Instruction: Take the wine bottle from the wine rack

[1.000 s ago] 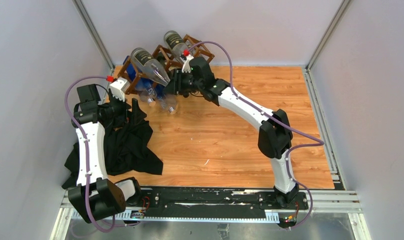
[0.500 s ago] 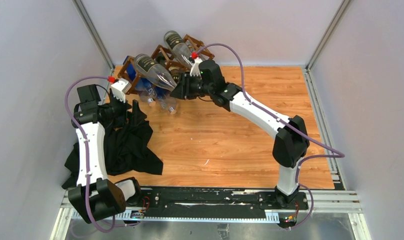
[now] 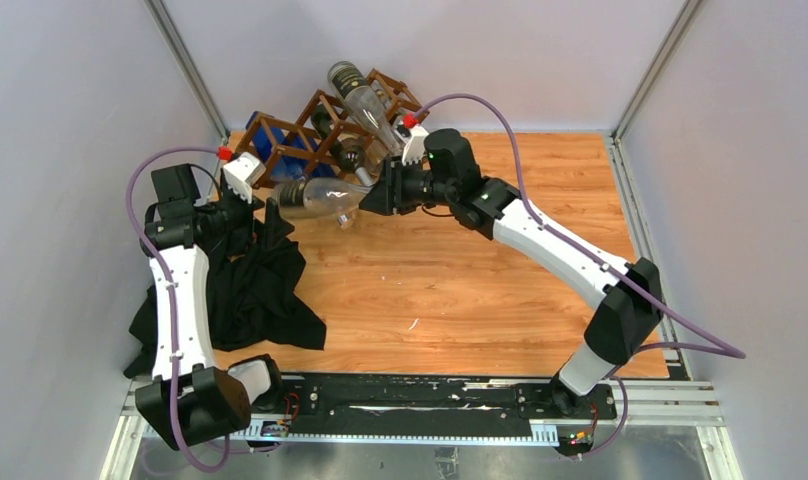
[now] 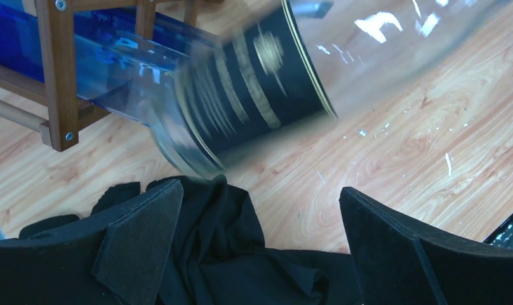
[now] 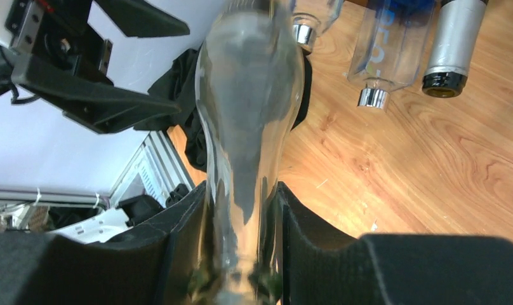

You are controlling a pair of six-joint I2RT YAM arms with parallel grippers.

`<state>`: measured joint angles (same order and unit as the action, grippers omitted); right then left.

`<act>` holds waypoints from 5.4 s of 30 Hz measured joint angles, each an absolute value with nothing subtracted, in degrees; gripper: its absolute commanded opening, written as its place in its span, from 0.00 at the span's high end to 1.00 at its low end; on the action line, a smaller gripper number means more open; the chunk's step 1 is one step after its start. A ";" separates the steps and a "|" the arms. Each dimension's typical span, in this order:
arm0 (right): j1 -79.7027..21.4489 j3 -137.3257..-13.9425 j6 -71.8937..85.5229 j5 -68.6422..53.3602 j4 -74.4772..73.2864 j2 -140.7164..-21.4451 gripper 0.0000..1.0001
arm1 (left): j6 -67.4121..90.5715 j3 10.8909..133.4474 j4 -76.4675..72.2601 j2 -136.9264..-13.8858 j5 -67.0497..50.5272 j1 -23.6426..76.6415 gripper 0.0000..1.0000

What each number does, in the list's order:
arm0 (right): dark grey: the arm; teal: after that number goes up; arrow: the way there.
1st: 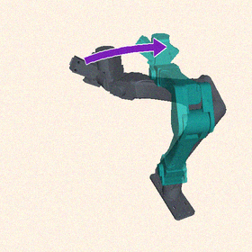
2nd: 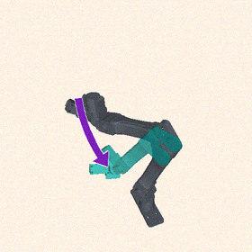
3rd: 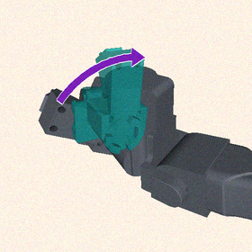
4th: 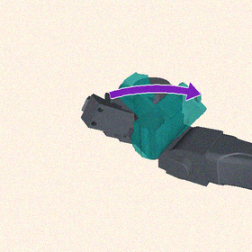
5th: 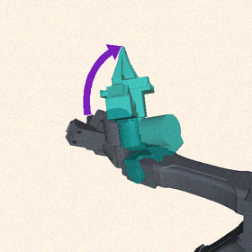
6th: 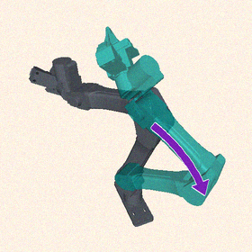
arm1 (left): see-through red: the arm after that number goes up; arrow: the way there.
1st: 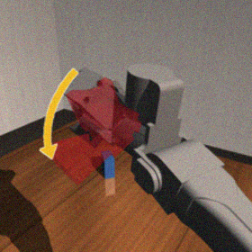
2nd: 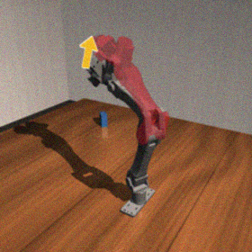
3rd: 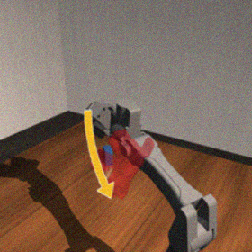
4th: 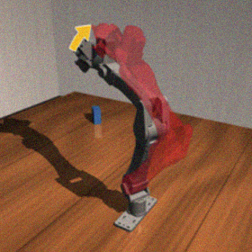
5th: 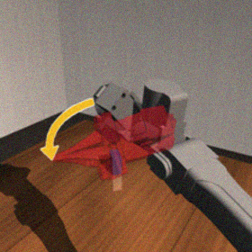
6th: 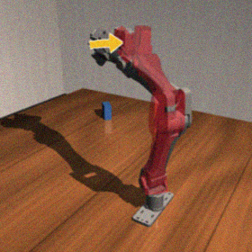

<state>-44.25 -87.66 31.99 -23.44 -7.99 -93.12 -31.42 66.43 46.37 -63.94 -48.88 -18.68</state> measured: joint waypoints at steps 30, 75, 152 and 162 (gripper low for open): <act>-50.65 -79.40 20.01 -21.08 -18.35 -82.04 0.16 | -38.46 59.35 47.48 -56.66 -46.94 -10.94 0.00; -77.60 -81.58 -5.52 -13.21 -29.65 -112.77 0.50 | -30.17 71.59 52.88 -65.28 -47.66 -18.70 0.00; -36.56 -66.83 29.43 4.25 -13.10 -70.76 1.00 | -13.10 55.55 35.35 -60.90 -35.57 20.45 0.00; -28.49 -78.46 18.09 8.10 -17.91 -77.08 1.00 | -12.53 65.76 43.07 -65.60 -34.92 16.88 0.00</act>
